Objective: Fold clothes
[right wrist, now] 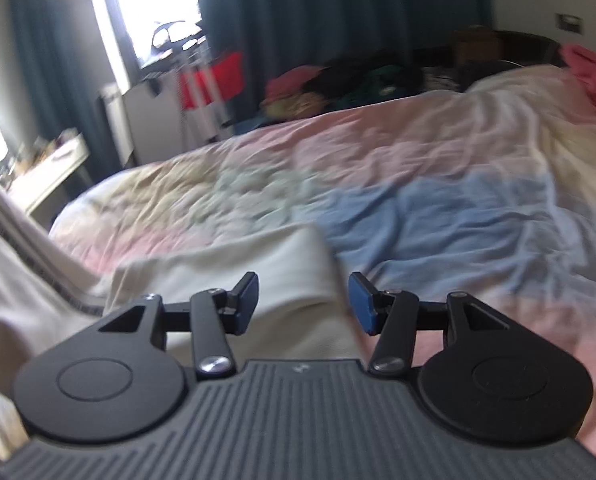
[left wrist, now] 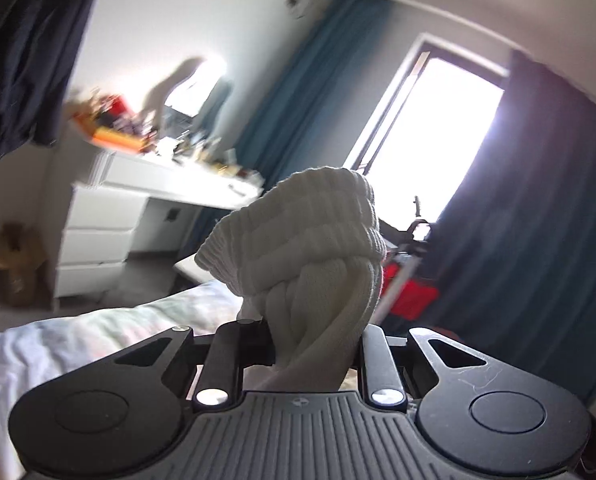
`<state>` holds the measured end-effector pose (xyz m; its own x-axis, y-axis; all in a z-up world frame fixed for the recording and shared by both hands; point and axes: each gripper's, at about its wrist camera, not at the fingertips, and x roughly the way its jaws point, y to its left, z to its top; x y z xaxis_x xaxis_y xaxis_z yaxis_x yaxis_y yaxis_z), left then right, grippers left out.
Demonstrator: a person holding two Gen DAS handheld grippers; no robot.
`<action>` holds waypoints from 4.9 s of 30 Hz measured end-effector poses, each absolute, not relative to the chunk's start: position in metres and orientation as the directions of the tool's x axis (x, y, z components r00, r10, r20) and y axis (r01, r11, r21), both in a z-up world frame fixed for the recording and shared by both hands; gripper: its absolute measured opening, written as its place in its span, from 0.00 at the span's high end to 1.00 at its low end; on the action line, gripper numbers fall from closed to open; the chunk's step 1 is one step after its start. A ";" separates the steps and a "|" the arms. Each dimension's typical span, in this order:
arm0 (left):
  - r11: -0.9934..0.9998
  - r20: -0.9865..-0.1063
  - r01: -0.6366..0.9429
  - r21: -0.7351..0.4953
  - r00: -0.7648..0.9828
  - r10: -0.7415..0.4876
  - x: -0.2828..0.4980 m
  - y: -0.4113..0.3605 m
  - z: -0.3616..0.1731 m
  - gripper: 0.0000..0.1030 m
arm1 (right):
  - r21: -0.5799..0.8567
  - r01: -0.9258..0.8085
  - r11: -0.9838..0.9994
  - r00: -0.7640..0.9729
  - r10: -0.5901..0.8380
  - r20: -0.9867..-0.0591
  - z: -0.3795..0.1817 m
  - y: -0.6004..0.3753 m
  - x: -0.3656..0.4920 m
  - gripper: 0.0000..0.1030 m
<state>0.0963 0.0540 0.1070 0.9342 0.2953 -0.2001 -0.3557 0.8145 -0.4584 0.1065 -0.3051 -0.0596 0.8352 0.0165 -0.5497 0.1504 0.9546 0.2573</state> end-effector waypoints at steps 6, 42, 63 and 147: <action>0.919 -0.135 -0.217 -0.328 0.974 0.182 0.118 -0.100 0.080 0.80 | 0.345 0.301 0.889 0.869 -0.106 -0.483 -0.040 -0.367 0.091 0.47; 0.969 -0.499 0.104 -0.225 0.842 -0.206 0.139 0.044 -0.049 0.05 | 0.534 0.164 0.829 0.847 0.160 -0.508 -0.074 -0.334 0.117 0.18; 0.966 -0.568 0.058 -0.251 0.800 -0.195 0.155 0.057 -0.084 0.06 | 0.578 0.352 0.736 0.778 0.113 -0.618 -0.126 -0.337 0.138 0.15; 0.800 -0.519 0.116 -0.589 0.704 -0.484 0.167 0.076 -0.087 0.59 | 0.692 0.268 0.670 0.782 0.268 -0.562 -0.110 -0.321 0.127 0.68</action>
<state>0.1673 0.0762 -0.0869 0.7041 -0.4841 -0.5194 0.1156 0.8000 -0.5888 0.1266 -0.3213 -0.1095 0.7823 0.2680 -0.5622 0.2680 0.6700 0.6923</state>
